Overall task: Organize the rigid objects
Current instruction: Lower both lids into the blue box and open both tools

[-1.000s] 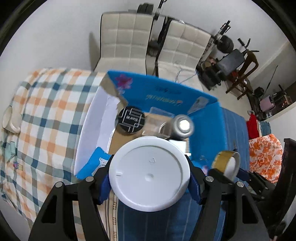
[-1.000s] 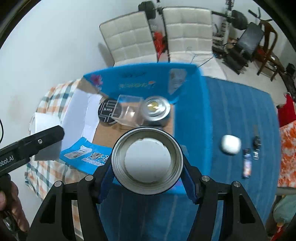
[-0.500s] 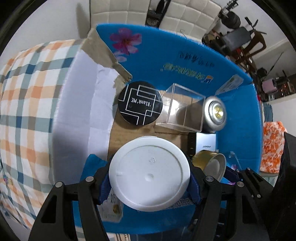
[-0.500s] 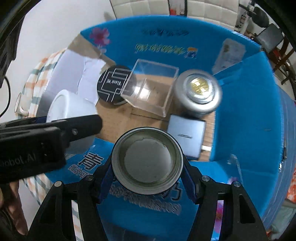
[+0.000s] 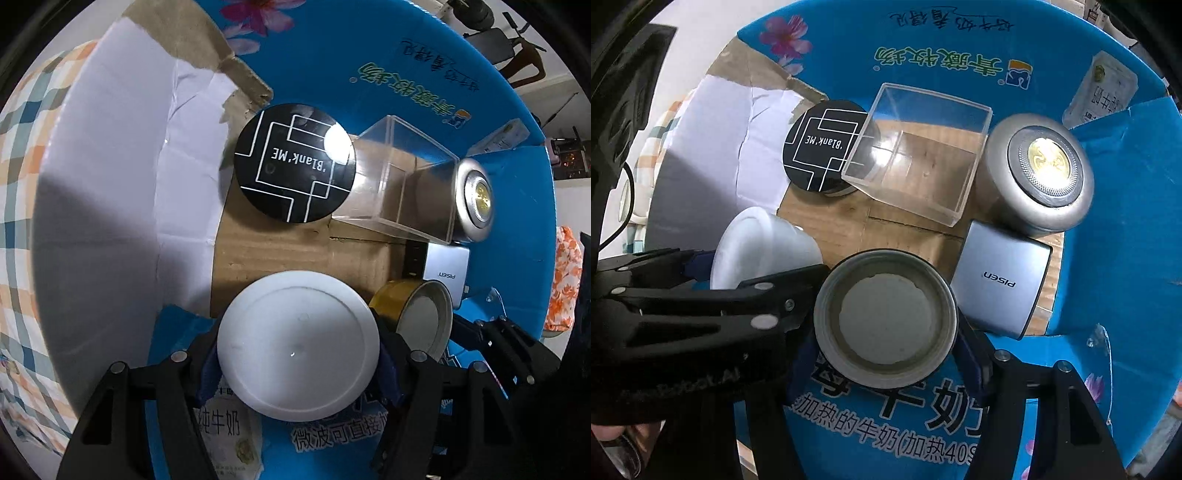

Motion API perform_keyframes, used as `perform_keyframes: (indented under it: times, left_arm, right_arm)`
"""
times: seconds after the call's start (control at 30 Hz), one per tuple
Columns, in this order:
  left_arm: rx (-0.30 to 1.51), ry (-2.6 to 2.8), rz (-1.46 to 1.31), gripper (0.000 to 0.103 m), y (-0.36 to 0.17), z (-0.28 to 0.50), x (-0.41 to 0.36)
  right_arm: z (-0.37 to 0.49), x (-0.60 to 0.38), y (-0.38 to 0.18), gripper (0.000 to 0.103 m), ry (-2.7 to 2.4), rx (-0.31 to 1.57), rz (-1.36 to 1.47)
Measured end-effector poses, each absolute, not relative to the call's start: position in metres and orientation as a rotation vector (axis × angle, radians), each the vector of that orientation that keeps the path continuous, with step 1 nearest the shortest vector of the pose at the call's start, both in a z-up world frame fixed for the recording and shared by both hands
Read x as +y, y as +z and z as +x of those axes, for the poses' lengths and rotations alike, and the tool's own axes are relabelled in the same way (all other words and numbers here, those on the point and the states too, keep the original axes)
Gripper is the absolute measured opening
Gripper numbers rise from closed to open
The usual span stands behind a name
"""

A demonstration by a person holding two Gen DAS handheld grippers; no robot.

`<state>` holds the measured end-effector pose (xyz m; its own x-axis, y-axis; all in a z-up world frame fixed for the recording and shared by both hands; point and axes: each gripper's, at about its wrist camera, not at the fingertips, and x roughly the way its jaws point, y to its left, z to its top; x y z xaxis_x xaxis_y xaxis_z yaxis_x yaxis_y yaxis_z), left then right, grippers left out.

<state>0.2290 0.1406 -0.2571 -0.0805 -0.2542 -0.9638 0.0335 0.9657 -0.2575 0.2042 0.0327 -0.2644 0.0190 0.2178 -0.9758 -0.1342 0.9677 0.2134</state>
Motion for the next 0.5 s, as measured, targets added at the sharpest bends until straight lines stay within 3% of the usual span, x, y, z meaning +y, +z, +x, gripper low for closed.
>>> perform_keyframes:
  times: [0.37,0.5]
  left_arm:
    - [1.682,-0.225,-0.156,0.066,-0.265,0.221,0.154]
    - [1.678,-0.226,-0.154,0.071,-0.263,0.214,0.157]
  right_arm:
    - [0.206,0.035,-0.271,0.082,0.243,1.541,0.043]
    - [0.202,0.031,-0.270,0.085,0.227,1.539,0.033]
